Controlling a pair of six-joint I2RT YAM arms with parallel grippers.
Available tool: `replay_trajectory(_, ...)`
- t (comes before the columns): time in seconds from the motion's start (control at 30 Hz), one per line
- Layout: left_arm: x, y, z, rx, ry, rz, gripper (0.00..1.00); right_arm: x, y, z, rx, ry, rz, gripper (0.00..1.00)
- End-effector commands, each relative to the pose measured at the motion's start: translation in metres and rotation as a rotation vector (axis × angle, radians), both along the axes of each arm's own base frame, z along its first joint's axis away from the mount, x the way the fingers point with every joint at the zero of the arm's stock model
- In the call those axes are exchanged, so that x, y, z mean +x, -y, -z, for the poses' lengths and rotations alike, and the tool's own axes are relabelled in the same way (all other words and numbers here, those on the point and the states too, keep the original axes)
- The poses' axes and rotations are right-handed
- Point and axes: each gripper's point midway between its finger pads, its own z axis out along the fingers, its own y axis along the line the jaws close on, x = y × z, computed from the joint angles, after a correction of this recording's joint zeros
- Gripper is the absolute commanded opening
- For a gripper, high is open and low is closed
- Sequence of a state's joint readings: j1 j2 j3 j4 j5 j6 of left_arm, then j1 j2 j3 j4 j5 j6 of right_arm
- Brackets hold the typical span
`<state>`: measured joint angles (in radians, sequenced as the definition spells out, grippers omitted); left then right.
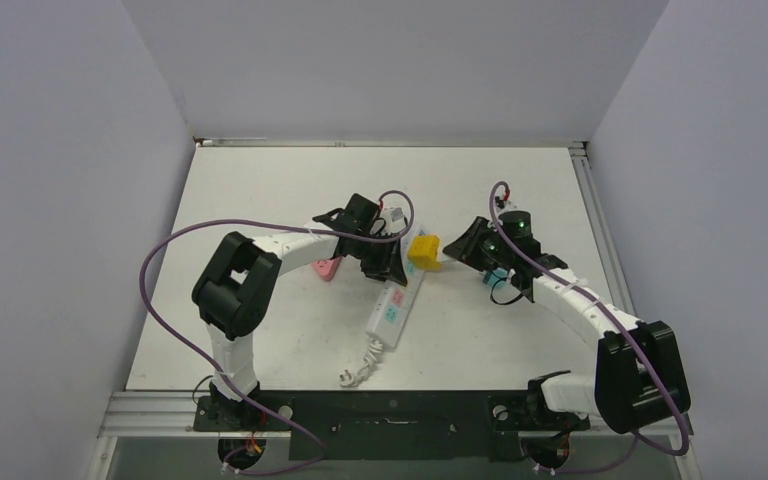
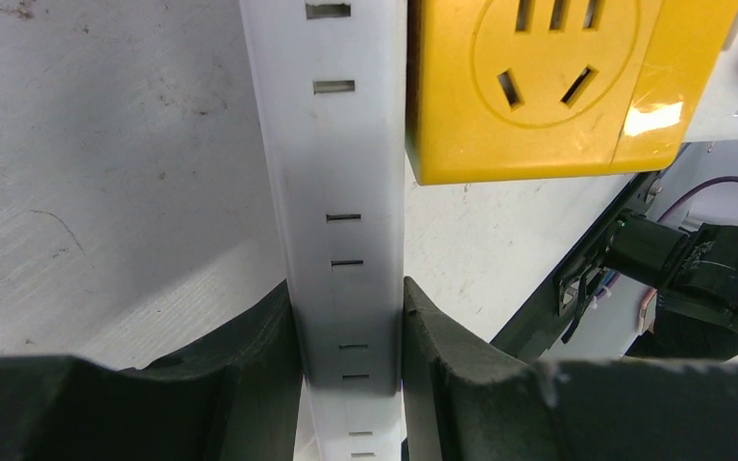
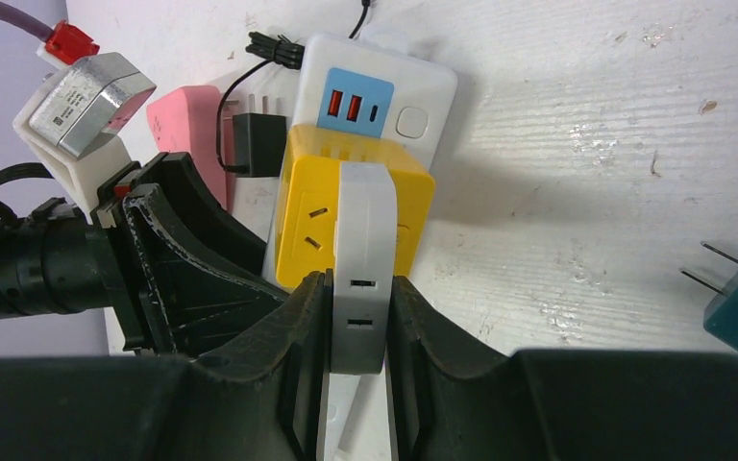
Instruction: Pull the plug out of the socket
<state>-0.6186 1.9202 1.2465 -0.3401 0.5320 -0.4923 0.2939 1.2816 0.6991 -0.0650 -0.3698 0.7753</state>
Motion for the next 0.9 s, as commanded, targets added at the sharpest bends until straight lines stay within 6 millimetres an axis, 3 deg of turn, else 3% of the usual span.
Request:
replay_trajectory(0.0, 0.021, -0.012, 0.01, 0.073, 0.063, -0.035, 0.0, -0.007, -0.007, 0.005, 0.018, -0.002, -0.061, 0.05)
replay_trajectory(0.37, 0.022, -0.013, 0.014, 0.058, 0.036, -0.046, 0.0, -0.022, -0.006, 0.011, -0.184, 0.039, 0.053, 0.05)
replay_trajectory(0.6, 0.021, -0.013, 0.014, 0.065, 0.047, -0.038, 0.0, -0.016, -0.014, 0.005, -0.084, 0.025, -0.024, 0.05)
replay_trajectory(0.73, 0.02, -0.01, 0.012, 0.072, 0.064, -0.018, 0.0, -0.008, -0.009, 0.008, 0.015, -0.007, -0.067, 0.05)
replay_trajectory(0.87, 0.019, -0.01, 0.01, 0.078, 0.075, -0.009, 0.0, -0.006, -0.005, 0.01, 0.008, -0.016, -0.072, 0.05)
